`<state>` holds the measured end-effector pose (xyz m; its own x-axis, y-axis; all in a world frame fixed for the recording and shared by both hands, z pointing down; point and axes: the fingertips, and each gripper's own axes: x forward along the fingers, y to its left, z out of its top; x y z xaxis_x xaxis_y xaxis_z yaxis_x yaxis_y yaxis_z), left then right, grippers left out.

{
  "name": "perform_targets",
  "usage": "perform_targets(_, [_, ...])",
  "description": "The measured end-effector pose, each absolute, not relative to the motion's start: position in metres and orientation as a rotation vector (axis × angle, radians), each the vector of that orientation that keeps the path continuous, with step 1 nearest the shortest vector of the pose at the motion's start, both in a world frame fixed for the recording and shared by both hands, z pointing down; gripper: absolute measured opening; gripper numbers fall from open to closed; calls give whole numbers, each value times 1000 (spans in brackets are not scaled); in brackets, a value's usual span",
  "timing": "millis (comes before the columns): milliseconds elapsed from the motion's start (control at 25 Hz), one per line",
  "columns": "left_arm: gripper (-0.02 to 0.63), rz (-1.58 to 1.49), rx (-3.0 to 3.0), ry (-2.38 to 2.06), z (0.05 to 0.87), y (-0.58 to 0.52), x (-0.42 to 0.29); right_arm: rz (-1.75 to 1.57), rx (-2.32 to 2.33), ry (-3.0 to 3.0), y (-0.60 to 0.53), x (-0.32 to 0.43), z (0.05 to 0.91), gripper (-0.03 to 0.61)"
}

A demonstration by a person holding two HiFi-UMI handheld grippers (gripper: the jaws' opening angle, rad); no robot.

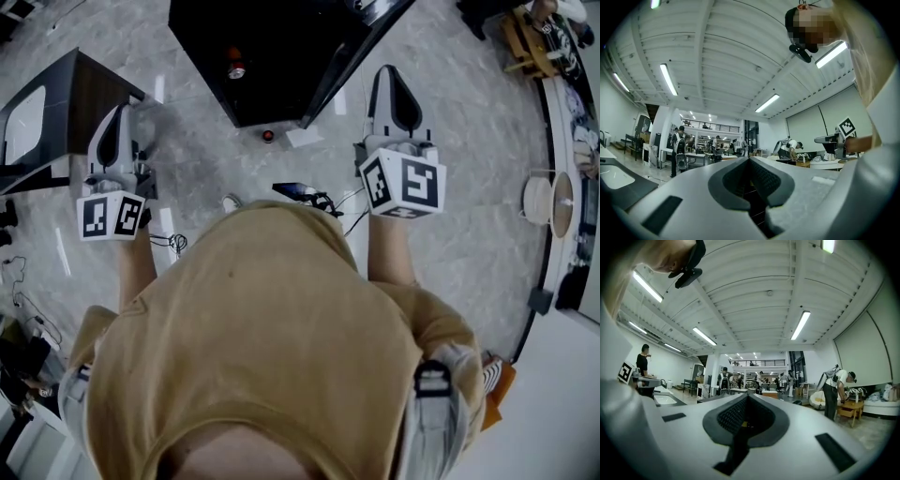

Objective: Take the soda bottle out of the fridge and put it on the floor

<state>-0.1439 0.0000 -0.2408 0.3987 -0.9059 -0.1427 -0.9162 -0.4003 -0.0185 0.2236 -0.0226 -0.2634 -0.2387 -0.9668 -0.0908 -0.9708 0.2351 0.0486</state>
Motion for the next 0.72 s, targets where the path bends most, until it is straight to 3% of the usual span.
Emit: perform_targets(720, [-5, 156, -2530, 1645, -253, -4, -142, 144, -1976, 2380, -8, 255, -269, 0])
